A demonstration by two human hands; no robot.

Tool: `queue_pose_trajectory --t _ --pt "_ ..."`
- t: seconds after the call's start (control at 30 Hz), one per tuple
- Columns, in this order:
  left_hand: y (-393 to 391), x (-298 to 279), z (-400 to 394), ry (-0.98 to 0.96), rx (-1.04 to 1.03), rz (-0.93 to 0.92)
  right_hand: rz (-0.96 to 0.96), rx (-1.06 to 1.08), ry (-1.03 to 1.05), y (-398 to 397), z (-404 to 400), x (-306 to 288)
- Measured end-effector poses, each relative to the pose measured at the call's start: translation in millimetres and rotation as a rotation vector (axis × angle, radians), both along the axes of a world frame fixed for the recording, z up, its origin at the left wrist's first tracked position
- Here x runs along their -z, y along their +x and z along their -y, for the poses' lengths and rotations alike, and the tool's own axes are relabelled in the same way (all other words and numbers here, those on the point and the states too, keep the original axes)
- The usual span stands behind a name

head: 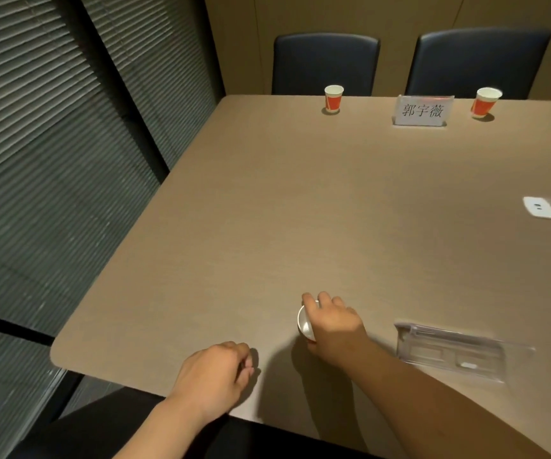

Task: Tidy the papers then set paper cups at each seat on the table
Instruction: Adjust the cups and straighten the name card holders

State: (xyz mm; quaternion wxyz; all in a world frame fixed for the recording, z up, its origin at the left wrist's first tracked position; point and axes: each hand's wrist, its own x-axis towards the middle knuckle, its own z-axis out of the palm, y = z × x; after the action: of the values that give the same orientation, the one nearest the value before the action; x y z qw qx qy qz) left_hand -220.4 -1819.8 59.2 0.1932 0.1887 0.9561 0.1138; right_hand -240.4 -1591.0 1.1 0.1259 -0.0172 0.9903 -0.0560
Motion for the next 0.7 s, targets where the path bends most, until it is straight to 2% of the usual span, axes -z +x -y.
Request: queue_pose_trajectory --t 0.1,0.2,0.23,0.3,0.37,0.53,0.63,0.7 --pt "-2 -2 9 0.001 -0.029 -0.014 -0.08 -0.044 0.024 3 3 -21" --pt "-1 -7 22 -0.015 -0.063 -0.008 -0.411 -0.129 -0.134 19 33 -44" --pt "-2 -8 28 -0.046 -0.068 -0.014 -0.468 -0.18 -0.207 26 45 -50" --pt "-6 -10 40 -0.104 -0.073 -0.025 -0.403 -0.291 -0.286 37 70 -58" --pt "-12 -14 65 -0.1 -0.092 -0.019 -0.318 -0.4 -0.244 42 101 -65" --pt "-25 -23 127 -0.027 -0.135 -0.054 -0.105 -0.487 -0.183 30 164 -76" --pt "-33 -30 196 0.055 -0.166 -0.088 0.024 -0.405 -0.131 9 224 -86" --pt "-37 -33 251 0.087 -0.193 -0.097 0.03 -0.371 -0.104 -2 270 -93"
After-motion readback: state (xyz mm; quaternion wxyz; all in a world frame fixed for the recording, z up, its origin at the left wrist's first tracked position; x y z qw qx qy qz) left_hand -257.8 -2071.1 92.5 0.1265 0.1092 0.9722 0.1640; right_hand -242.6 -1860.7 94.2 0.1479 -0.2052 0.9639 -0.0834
